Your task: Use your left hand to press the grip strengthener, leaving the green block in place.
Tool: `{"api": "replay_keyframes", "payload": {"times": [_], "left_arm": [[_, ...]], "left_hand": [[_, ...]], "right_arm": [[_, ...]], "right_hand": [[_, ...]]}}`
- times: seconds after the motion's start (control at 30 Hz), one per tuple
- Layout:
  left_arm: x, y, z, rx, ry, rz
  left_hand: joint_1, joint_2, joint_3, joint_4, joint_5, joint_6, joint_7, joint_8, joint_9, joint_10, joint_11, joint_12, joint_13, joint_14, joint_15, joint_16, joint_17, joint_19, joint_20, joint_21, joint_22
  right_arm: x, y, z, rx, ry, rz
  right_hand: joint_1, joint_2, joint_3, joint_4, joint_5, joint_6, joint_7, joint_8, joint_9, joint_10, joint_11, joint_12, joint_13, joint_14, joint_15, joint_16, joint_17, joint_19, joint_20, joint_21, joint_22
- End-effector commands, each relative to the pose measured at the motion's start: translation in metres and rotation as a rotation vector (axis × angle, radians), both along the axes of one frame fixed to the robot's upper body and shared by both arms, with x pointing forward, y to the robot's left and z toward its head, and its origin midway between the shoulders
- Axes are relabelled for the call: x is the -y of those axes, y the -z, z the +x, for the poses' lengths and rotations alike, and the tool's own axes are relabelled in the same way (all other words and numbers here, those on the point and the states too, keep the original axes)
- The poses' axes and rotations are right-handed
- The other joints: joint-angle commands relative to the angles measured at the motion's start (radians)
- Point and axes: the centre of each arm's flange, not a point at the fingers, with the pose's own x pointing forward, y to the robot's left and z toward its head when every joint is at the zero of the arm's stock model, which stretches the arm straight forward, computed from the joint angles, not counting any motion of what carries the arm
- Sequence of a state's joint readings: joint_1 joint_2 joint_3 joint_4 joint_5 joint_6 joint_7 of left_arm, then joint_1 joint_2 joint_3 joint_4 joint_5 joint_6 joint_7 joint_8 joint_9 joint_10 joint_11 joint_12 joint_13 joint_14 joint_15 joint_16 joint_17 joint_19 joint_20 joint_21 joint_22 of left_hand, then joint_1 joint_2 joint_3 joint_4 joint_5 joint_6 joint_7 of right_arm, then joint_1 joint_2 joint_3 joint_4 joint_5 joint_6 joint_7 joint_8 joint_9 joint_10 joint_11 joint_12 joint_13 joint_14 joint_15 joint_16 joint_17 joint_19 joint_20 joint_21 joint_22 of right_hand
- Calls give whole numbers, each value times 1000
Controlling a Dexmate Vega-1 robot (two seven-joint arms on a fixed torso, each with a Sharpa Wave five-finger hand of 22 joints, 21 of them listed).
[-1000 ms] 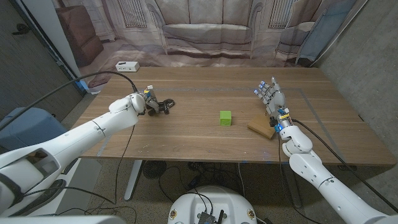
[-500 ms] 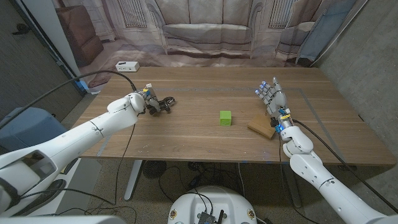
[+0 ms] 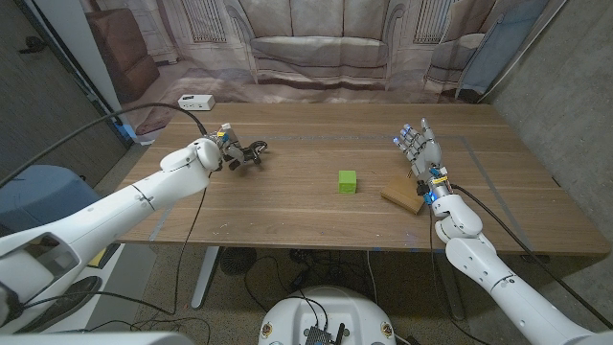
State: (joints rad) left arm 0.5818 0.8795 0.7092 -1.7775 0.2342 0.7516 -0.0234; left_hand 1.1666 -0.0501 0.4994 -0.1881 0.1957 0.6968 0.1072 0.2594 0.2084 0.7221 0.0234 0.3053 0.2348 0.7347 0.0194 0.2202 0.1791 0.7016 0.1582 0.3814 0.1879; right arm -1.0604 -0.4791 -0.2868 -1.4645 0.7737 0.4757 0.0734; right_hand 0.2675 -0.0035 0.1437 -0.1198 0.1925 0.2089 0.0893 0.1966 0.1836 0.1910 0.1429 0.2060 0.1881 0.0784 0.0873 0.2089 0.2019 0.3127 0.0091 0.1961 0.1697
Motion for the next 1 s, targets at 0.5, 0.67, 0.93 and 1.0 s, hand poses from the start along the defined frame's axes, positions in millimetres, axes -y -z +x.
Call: {"api": "replay_keyframes", "payload": {"times": [0.5,0.67,0.93,1.0], "left_arm": [[11,-29,-19,107,26,16],[13,-30,-20,119,26,6],[17,-30,-19,121,42,-13],[17,-30,-18,127,40,-17]], "left_hand": [[252,152,43,-6,10,29,-6,-8,2,29,-24,-1,15,113,-112,4,12,145,-137,28,7],[297,145,41,-5,9,51,-13,-2,8,44,-34,4,25,140,-133,19,25,169,-155,49,11],[352,147,30,-1,8,87,-21,13,22,86,-40,23,45,173,-153,42,45,207,-182,86,18],[366,147,21,2,7,103,-25,20,27,97,-42,28,52,194,-159,56,54,215,-187,98,20]], "right_arm": [[2,-9,3,29,4,12],[2,-11,4,34,4,6],[2,-13,5,36,5,10],[3,-13,5,39,7,7]], "right_hand": [[0,11,-5,-4,-4,4,1,-2,5,13,2,-6,4,13,1,0,6,8,3,-1,2],[0,11,-5,-4,-4,4,1,-2,5,13,2,-6,4,13,1,0,7,8,3,-1,2],[0,11,-6,-4,-4,4,1,-2,5,13,1,-6,4,14,0,0,7,9,4,-1,2],[0,11,-6,-4,-4,4,1,-2,5,13,3,-6,4,14,0,0,7,9,3,-1,2]]}}
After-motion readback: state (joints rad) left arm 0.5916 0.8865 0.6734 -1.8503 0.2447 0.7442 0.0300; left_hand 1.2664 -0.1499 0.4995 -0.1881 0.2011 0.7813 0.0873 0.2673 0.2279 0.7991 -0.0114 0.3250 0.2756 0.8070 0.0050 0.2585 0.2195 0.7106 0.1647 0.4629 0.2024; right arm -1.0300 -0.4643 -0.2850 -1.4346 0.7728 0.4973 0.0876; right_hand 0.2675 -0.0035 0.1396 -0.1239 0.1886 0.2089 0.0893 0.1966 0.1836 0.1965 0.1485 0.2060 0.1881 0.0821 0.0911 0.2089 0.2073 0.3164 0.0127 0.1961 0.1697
